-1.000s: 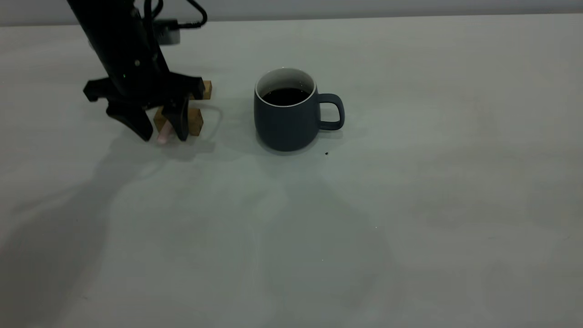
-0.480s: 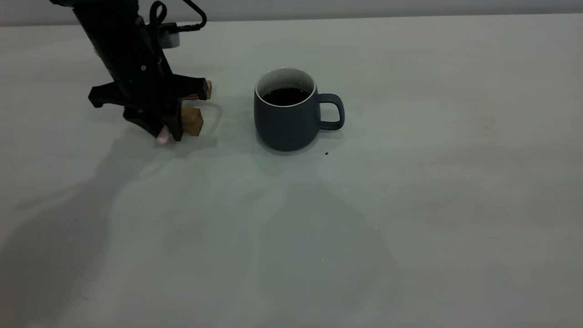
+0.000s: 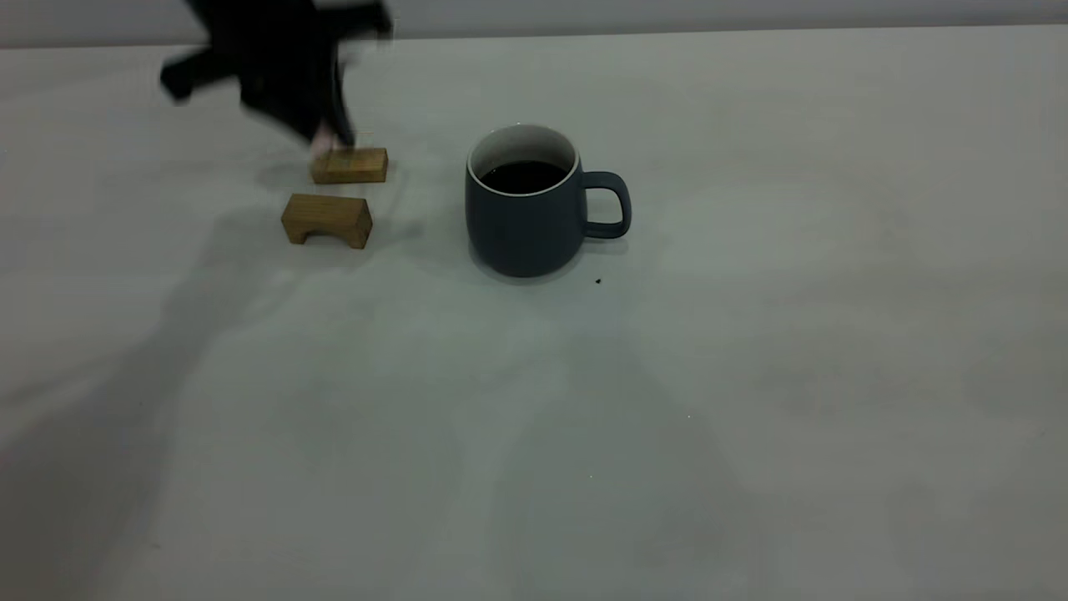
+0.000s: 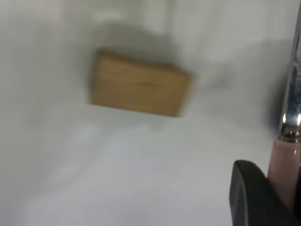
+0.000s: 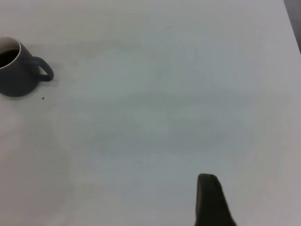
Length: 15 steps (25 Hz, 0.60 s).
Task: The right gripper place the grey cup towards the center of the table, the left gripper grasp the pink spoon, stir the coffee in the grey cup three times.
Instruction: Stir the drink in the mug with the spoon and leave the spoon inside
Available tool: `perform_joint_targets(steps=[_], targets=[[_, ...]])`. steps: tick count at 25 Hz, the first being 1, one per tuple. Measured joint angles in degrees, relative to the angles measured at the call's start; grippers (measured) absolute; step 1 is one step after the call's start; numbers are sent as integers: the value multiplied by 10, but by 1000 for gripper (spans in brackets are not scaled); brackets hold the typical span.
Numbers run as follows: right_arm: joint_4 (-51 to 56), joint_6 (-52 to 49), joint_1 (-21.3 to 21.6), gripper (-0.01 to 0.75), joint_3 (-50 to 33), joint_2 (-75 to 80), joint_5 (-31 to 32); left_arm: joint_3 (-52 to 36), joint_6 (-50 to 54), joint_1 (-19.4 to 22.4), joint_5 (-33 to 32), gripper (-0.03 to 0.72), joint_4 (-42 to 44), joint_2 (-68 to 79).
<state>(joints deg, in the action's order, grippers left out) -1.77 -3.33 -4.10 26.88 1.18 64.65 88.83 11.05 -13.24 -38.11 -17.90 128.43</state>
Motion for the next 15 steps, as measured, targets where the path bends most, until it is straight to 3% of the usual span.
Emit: perform_joint_targets(steps=[10, 15], targets=[[0, 0, 0, 493, 0, 0, 0, 14, 112, 0, -71, 132, -293, -83], [0, 0, 0, 493, 0, 0, 0, 14, 302, 0, -122, 132, -517, -73]])
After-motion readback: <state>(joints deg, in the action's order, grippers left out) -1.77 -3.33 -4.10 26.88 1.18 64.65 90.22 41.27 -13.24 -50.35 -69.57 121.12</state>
